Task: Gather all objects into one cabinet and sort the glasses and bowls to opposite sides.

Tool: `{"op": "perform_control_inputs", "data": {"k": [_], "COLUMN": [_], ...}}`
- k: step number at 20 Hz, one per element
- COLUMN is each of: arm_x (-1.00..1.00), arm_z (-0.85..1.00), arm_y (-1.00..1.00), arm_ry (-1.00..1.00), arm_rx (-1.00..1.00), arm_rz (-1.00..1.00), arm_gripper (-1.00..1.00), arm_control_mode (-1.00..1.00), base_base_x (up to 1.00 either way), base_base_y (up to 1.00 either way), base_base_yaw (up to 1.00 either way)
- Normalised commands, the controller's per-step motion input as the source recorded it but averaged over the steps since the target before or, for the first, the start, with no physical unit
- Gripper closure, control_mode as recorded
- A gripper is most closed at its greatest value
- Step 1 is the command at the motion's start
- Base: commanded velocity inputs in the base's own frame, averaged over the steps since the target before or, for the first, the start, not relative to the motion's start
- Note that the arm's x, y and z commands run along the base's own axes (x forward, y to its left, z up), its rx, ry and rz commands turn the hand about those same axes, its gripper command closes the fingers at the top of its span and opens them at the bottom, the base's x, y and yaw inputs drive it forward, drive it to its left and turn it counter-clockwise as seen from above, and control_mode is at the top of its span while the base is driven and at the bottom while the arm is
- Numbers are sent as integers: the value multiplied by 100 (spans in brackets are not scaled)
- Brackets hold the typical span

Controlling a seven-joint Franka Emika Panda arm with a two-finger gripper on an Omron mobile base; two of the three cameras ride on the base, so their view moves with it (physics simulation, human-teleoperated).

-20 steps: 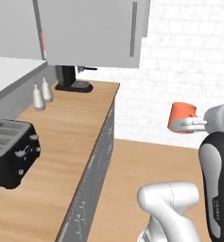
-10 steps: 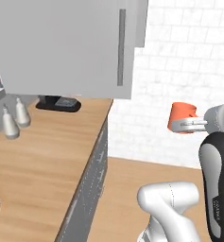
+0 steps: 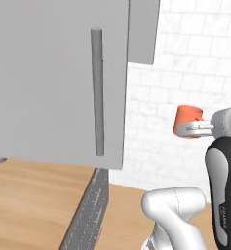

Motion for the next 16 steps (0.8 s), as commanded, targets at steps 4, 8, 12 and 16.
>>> {"op": "perform_control_inputs", "data": {"k": [4, 8, 12, 16], "arm_x": [0, 0, 0, 0], "arm_z": [0, 0, 0, 0], "arm_y": [0, 0, 0, 0], "arm_ry": [0, 0, 0, 0], "arm_rx": [0, 0, 0, 0], "arm_rz": [0, 0, 0, 0], "arm_gripper": [100, 100, 100, 100], "arm_control_mode": [100, 100, 100, 100], "base_base_x": [91, 60, 38, 40], "base_base_y": [-10, 0, 0, -1], "base_base_yaw": [40, 62, 72, 72]}}
